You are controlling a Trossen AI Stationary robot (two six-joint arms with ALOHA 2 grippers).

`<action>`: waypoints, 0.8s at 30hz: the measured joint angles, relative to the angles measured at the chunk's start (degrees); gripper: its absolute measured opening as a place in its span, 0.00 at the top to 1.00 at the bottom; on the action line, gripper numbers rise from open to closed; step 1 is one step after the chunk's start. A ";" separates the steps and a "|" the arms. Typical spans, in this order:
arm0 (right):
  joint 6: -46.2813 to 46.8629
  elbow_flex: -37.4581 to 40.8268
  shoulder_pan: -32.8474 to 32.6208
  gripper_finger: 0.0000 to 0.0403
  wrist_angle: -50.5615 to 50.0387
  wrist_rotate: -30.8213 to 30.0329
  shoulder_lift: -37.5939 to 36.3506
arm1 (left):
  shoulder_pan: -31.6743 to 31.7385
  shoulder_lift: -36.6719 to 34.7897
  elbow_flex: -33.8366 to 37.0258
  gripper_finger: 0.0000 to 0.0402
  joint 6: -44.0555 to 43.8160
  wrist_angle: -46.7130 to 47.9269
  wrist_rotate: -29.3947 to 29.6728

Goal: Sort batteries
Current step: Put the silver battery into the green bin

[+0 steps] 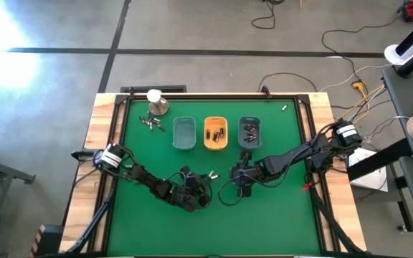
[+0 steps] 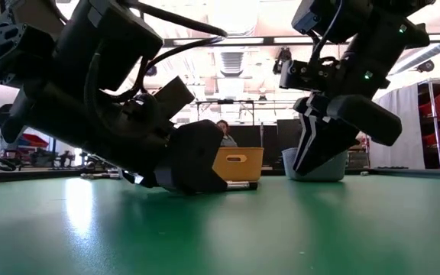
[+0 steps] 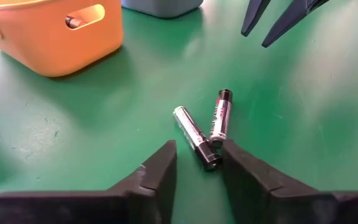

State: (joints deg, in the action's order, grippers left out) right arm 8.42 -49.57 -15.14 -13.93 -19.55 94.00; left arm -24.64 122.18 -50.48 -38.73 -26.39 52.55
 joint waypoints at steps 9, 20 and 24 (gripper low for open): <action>0.87 0.03 -0.11 0.85 0.18 0.02 0.02 | 0.23 1.22 0.02 0.89 0.12 0.00 0.13; 1.03 0.03 -0.79 0.85 0.19 0.04 0.02 | 0.43 -0.58 0.09 0.98 0.11 4.56 -1.04; 1.03 0.11 -1.20 0.83 0.28 0.07 0.02 | 0.46 -4.44 0.23 0.98 -0.98 14.31 -1.04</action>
State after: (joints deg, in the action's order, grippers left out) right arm 9.45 -49.47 -16.33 -13.65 -19.49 94.02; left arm -24.18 117.74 -50.25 -39.71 -12.08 51.51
